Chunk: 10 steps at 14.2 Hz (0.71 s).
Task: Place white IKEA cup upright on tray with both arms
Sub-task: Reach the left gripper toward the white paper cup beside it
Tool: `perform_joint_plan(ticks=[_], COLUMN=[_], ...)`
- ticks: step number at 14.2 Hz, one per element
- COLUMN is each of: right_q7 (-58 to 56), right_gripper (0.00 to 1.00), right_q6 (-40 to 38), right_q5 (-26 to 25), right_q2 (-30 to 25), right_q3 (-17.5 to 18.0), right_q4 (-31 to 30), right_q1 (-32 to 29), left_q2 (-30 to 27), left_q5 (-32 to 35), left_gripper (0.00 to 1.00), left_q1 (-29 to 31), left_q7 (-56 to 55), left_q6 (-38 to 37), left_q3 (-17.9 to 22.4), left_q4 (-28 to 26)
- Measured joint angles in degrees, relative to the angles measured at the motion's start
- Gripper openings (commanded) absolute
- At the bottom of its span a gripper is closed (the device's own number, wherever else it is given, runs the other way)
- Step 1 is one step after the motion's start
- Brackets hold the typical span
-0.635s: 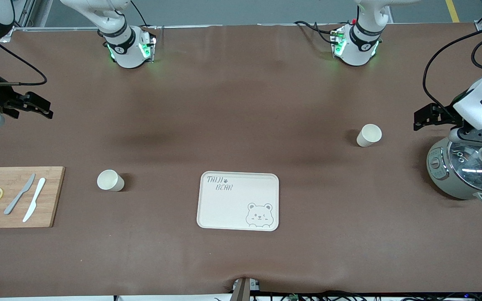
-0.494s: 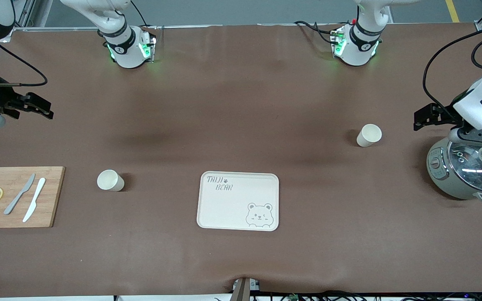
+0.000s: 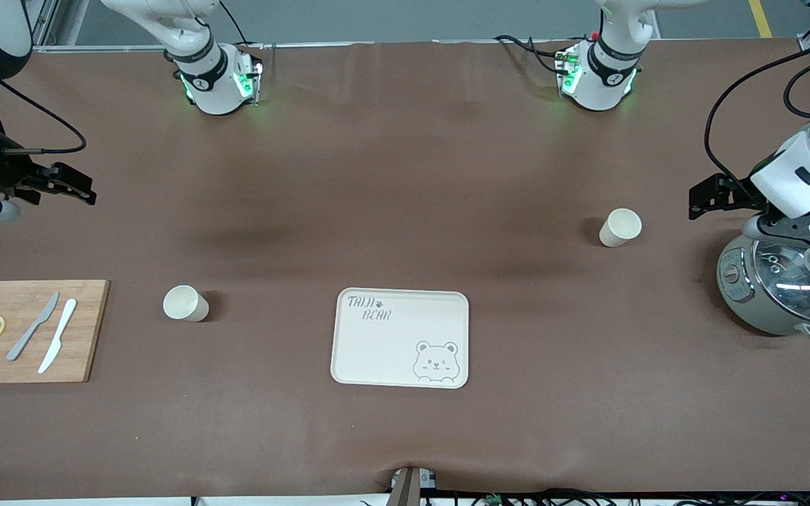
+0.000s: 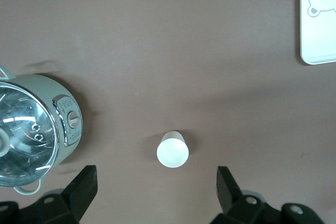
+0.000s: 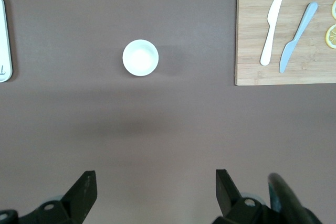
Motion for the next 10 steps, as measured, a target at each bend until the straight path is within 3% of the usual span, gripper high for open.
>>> perform_joint_plan(ticks=[5,10], right_q7=[0.0,0.0], right_gripper=[1.00,1.00], right_q6=[0.0,0.0], right_q5=[0.0,0.0], right_q2=[0.1,0.7], right_q3=[0.0,0.0], right_q4=[0.0,0.0], right_q1=[0.0,0.0], left_q2=[1.3,0.4], left_q5=[0.1,0.1], left_gripper=[1.00,1.00], left_q1=[0.0,0.9], left_q7=[0.0,1.7], left_q6=[2.3,12.6], left_q3=[0.1,0.2], left_q4=[-1.2,-10.1])
